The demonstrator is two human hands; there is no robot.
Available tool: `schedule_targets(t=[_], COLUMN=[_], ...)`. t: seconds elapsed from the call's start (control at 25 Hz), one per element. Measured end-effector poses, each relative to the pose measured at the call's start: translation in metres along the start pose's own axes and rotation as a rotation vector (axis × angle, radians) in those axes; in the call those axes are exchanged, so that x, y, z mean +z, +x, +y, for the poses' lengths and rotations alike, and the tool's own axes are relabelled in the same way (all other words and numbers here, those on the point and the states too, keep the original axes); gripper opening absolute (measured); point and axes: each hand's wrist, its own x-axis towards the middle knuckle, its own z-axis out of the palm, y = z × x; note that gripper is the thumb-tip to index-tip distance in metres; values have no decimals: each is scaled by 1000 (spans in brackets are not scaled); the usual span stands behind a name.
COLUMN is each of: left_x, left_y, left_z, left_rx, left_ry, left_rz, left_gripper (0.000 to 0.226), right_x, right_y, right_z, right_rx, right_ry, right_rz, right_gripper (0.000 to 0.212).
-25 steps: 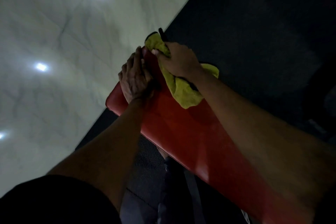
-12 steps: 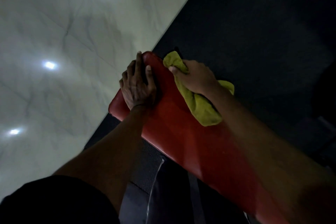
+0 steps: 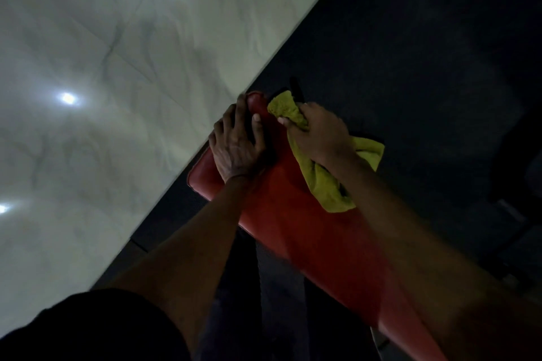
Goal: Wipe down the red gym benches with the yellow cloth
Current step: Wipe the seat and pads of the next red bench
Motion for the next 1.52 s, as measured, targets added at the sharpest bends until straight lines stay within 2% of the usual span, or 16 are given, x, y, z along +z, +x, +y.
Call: schedule_targets(t=[0.08,0.2,0.24,0.32,0.4,0.48,0.56,0.6,0.72,0.8,0.96,1.08,1.16,1.28,1.52], left_x=[-2,-21,-29,-44,-54,-58,-63,-65,-69,-70,-70,-73,-77,-80,-61], left_y=[0,-14,-22,-46,-68,-73,-59,-48,-25,-15,10,35,54,79,63], left_z=[1,-14,-29,-73,-111,-129,-139,-145,-167,-178,-194,-194,-186,-166,-114], left_rx=[-23,-29,-40,-122,-184,-222,-376,-457,-636,-685,-660,-524,-423,-317,-85], left_ry=[-63,-372,-407,-318,-365,-569,-790,-899,-1153,-1203,-1124,-1016,-941,-872,-739], left_rz=[-32,-57,-69,-103,-212,-291,-295,-303,-375,-445,-507,-660,-759,-855,-964], left_gripper=[58,49,47,44,48,44,32,33,55,64,68,63,61,52,36], right_x=[1,5,8,17,21,22,26,32,64,89,124,128,133,149,167], right_y=[14,36,45,61,70,69,61,57,44,26,-10,-25,-43,-79,-82], right_z=[-14,-39,-50,-72,-90,-99,-105,-109,-129,-139,-139,-134,-127,-112,-98], right_rx=[-51,-158,-204,-279,-281,-278,-340,-387,-469,-460,-451,-464,-534,-648,-688], right_ry=[-31,-114,-184,-400,-585,-703,-795,-830,-882,-871,-814,-731,-701,-813,-767], right_rz=[51,62,39,-30,-60,-86,-121,-148,-270,-285,-209,-153,-168,-163,91], right_gripper=[50,53,56,58,56,56,57,57,54,50,45,40,35,29,32])
